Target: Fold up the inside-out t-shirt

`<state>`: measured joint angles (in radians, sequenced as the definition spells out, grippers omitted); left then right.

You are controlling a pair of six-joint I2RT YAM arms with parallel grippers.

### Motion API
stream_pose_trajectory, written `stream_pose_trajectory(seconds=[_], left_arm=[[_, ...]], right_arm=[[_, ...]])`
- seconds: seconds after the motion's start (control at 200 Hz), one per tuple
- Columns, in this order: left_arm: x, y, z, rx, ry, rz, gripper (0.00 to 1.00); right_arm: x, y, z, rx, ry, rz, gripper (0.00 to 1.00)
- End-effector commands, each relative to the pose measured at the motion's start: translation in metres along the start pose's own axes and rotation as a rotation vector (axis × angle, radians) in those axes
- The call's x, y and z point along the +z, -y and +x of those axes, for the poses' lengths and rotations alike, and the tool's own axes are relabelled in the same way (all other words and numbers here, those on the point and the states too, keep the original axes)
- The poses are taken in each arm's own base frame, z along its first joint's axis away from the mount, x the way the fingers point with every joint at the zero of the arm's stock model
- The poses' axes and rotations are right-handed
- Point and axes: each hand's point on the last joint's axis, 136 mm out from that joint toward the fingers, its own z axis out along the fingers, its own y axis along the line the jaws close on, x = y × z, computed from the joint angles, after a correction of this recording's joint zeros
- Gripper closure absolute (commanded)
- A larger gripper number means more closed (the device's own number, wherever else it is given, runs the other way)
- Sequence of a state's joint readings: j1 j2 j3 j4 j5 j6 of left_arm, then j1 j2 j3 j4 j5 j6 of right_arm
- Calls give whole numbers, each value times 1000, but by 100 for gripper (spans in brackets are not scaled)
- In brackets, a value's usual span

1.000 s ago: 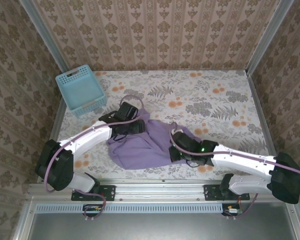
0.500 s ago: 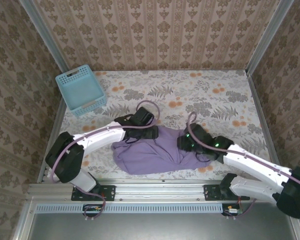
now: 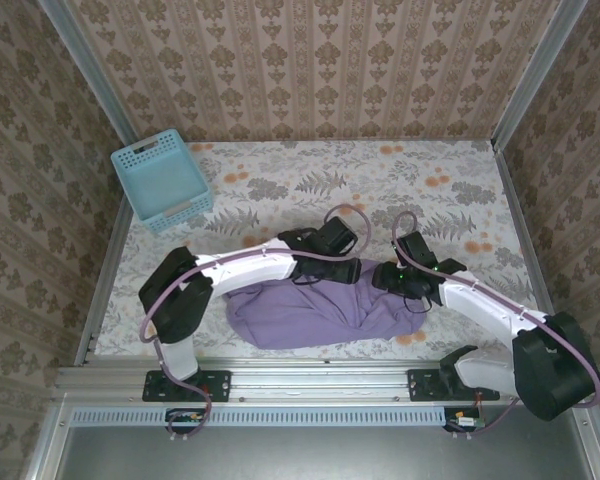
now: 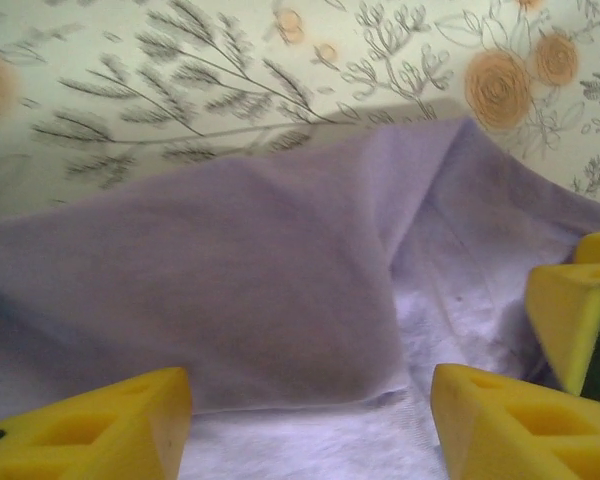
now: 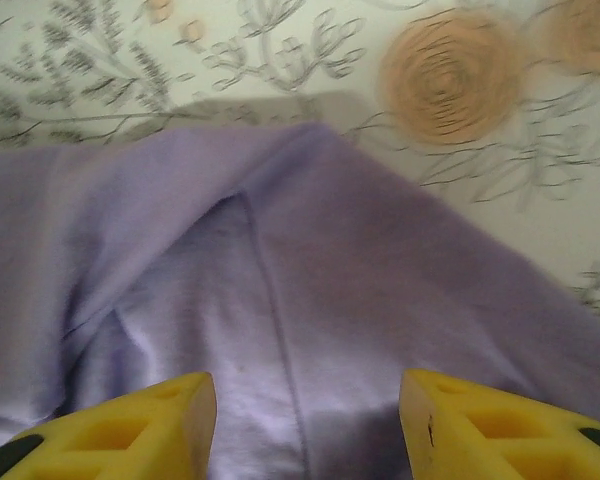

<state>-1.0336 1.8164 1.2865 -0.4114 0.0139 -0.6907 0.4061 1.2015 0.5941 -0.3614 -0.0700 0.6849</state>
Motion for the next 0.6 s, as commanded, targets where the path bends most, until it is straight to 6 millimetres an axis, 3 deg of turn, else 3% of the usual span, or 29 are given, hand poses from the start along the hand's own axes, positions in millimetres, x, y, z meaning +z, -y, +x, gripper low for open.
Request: stream_pose_trajectory(seconds=[0.0, 0.3, 0.42, 0.54, 0.595], left_arm=[[11, 7, 7, 4, -39, 31, 41], [31, 5, 16, -19, -70, 48, 56], [32, 2, 16, -44, -56, 74, 67], [29, -7, 12, -77, -28, 83, 83], [25, -12, 10, -96, -6, 94, 91]], right_arm=[[-1, -35, -6, -20, 12, -153, 47], [38, -47, 11, 6, -92, -165, 56], [42, -60, 11, -5, -85, -207, 74], [36, -53, 4, -8, -43, -158, 95], [22, -54, -5, -20, 13, -162, 99]])
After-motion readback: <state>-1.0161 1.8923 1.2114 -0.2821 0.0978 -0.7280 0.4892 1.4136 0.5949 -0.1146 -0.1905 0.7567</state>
